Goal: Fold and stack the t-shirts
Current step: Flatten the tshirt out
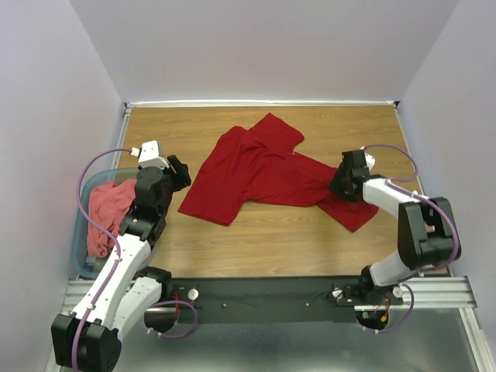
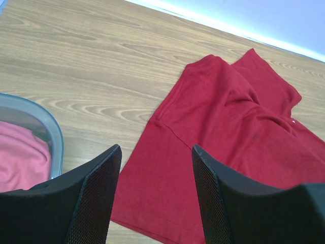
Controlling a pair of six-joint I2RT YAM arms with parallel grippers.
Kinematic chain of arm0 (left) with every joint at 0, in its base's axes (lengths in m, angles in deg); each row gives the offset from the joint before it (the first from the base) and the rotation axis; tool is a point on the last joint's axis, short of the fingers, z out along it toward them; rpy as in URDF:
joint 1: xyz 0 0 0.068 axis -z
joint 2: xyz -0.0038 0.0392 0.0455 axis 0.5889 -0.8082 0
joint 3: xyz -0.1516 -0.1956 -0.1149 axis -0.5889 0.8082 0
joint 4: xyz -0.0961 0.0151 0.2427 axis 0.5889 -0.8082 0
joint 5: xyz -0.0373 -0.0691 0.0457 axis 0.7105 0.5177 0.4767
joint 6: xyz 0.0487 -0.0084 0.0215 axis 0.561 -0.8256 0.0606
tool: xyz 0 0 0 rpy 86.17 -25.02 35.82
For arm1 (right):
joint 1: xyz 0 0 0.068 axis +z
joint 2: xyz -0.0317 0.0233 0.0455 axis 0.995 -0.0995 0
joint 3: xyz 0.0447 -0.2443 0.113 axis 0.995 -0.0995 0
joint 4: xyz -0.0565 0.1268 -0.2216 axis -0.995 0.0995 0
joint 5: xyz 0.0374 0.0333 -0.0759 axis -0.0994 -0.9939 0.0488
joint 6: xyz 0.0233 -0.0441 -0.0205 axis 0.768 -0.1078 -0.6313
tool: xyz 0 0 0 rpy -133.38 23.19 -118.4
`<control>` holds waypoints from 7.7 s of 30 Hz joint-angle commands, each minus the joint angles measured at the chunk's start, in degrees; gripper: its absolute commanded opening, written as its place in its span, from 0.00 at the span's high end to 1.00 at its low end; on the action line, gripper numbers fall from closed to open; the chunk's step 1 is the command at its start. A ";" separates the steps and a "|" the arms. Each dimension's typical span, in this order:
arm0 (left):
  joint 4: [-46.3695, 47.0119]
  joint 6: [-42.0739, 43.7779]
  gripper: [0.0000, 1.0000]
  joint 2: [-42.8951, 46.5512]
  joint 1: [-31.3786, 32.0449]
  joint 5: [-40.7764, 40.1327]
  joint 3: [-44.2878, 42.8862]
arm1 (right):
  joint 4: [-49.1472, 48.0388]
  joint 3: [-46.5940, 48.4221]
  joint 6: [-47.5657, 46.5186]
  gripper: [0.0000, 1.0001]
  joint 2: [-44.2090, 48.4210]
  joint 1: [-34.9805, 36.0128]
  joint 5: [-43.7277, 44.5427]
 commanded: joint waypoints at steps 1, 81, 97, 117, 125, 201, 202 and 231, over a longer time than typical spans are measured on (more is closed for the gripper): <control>-0.07 -0.33 0.34 0.27 -0.33 0.32 0.42 | -7.14 7.50 -3.97 0.38 -9.53 -1.83 -1.22; -0.25 -0.42 0.34 1.50 -0.33 1.19 0.60 | 9.89 -2.12 3.05 1.00 17.49 -6.67 -11.04; -0.25 -0.25 0.34 1.51 -0.33 1.55 0.77 | 30.20 -10.22 25.45 0.83 41.84 -6.93 11.14; -0.60 -0.60 0.41 -29.50 1.16 17.28 -11.79 | 3.33 1.29 -1.07 0.80 8.73 -7.81 -9.21; -2.62 0.37 0.54 -49.27 3.27 15.79 -23.82 | -3.28 1.82 -1.60 0.81 -1.73 -12.72 -14.84; -17.03 -10.53 0.84 -39.37 17.51 -5.57 -4.15 | 12.28 -1.34 -11.80 0.25 17.42 -6.40 -13.35; -17.12 -10.53 0.92 -39.19 17.60 -5.57 -4.06 | 12.28 -1.34 -11.71 0.25 17.33 -6.40 -13.00; -12.55 -5.97 1.00 -15.37 13.12 -2.59 -1.95 | 13.86 6.83 -6.18 0.32 1.00 -13.34 3.70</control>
